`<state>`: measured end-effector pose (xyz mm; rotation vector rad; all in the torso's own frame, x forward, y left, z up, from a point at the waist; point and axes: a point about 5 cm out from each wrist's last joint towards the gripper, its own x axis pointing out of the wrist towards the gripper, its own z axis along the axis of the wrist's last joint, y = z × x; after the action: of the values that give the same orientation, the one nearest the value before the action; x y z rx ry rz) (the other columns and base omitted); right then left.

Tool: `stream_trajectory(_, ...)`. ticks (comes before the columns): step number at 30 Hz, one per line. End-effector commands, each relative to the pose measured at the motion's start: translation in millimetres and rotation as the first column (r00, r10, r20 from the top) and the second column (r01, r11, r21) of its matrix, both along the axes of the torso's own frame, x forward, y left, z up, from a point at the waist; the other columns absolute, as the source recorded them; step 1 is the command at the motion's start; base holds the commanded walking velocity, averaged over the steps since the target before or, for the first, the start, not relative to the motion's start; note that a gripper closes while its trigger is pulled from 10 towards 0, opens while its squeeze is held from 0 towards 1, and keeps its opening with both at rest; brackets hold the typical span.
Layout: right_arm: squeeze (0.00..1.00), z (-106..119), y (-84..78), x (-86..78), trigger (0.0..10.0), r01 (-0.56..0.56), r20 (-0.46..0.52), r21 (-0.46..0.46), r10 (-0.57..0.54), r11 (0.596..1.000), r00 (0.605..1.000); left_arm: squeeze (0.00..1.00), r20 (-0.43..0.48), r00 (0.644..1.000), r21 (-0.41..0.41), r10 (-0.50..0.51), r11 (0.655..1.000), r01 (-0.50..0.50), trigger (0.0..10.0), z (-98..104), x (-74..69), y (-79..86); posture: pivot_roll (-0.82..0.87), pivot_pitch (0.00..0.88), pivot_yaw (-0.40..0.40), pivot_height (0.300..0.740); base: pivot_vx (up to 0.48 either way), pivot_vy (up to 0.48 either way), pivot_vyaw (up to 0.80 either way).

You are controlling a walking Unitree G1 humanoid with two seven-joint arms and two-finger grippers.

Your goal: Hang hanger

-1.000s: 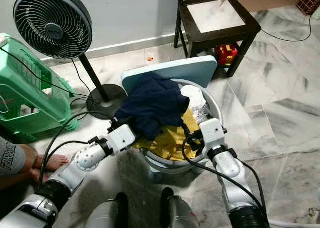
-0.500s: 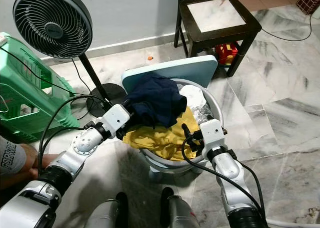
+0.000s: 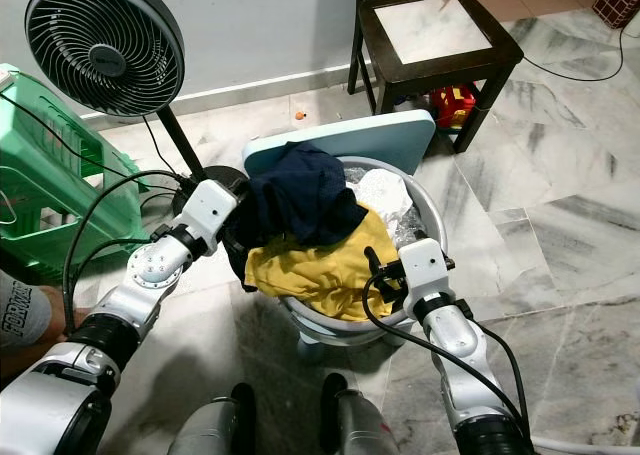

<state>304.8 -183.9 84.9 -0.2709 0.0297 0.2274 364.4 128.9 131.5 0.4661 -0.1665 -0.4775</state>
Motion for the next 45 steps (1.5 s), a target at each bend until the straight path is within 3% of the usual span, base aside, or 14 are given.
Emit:
stream_trajectory(1,0.00,-3,-0.9,-3.1,10.0,0.008,-0.010,-0.003,-0.008,1.000,1.000,0.00,-0.016,1.000,0.000,0.009,1.000,-0.009,0.0,-5,-1.5,4.8,0.05,0.324,0.007,0.740,0.000,0.000,0.00)
stream_trajectory(15,0.00,-3,-1.5,-2.7,10.0,0.017,-0.006,-0.012,-0.017,1.000,1.000,0.00,0.029,1.000,-0.026,0.010,1.000,-0.009,0.0,2,-0.8,5.5,0.05,0.327,0.003,0.740,0.000,0.000,0.00)
stream_trajectory(19,0.00,-3,-1.5,-2.5,10.0,0.021,-0.005,-0.013,-0.021,1.000,1.000,0.00,0.094,0.996,-0.057,0.004,0.998,0.001,0.0,14,0.7,1.4,0.05,0.328,0.003,0.740,0.000,0.000,0.00)
stream_trajectory(21,0.00,-3,-0.9,-2.2,10.0,0.023,-0.003,-0.013,-0.023,1.000,1.000,0.00,0.166,0.986,-0.083,-0.032,0.995,0.047,0.0,27,0.7,-9.8,0.05,0.328,0.004,0.740,0.000,0.000,0.00)
stream_trajectory(23,0.00,-3,-0.8,-2.3,10.0,0.023,-0.003,-0.013,-0.023,1.000,1.000,0.00,0.176,0.984,-0.085,-0.041,0.995,0.057,0.0,29,0.3,-12.0,0.05,0.328,0.004,0.740,0.000,0.000,0.00)
stream_trajectory(29,0.00,-3,1.6,-0.9,10.0,0.023,0.001,-0.011,-0.023,1.000,1.000,0.00,0.338,0.922,-0.112,-0.189,0.965,0.239,0.0,61,-11.2,-59.1,0.06,0.325,0.000,0.740,0.000,0.000,0.00)
stream_trajectory(31,0.00,-3,3.2,-0.1,10.0,0.021,0.002,-0.010,-0.021,1.000,1.000,0.00,0.364,0.904,-0.133,-0.226,0.948,0.291,0.0,68,-15.8,-75.3,0.06,0.325,0.001,0.740,0.000,0.000,0.00)
stream_trajectory(35,0.00,-2,5.2,0.7,10.0,0.020,0.004,-0.006,-0.020,1.000,1.000,0.00,0.377,0.889,-0.149,-0.258,0.931,0.334,0.0,74,-19.8,-91.3,0.06,0.326,0.002,0.740,0.000,0.000,0.00)
stream_trajectory(39,0.00,-3,8.5,0.5,10.0,0.016,0.004,-0.002,-0.016,1.000,1.000,0.00,0.317,0.891,-0.166,-0.324,0.906,0.388,0.0,67,-24.4,-111.2,0.06,0.328,0.004,0.740,0.000,0.000,0.00)
stream_trajectory(42,0.00,-4,8.4,-0.2,10.0,0.017,0.003,-0.001,-0.017,1.000,1.000,0.00,0.141,0.890,-0.149,-0.433,0.880,0.451,0.0,37,-31.9,-122.8,0.06,0.329,0.007,0.740,0.000,0.000,0.00)
stream_trajectory(45,0.00,-4,7.4,-0.8,10.0,0.020,0.003,-0.002,-0.020,1.000,1.000,0.00,-0.007,0.854,-0.114,-0.520,0.849,0.516,0.0,7,-44.1,-125.9,0.06,0.329,0.009,0.740,0.000,0.000,0.00)
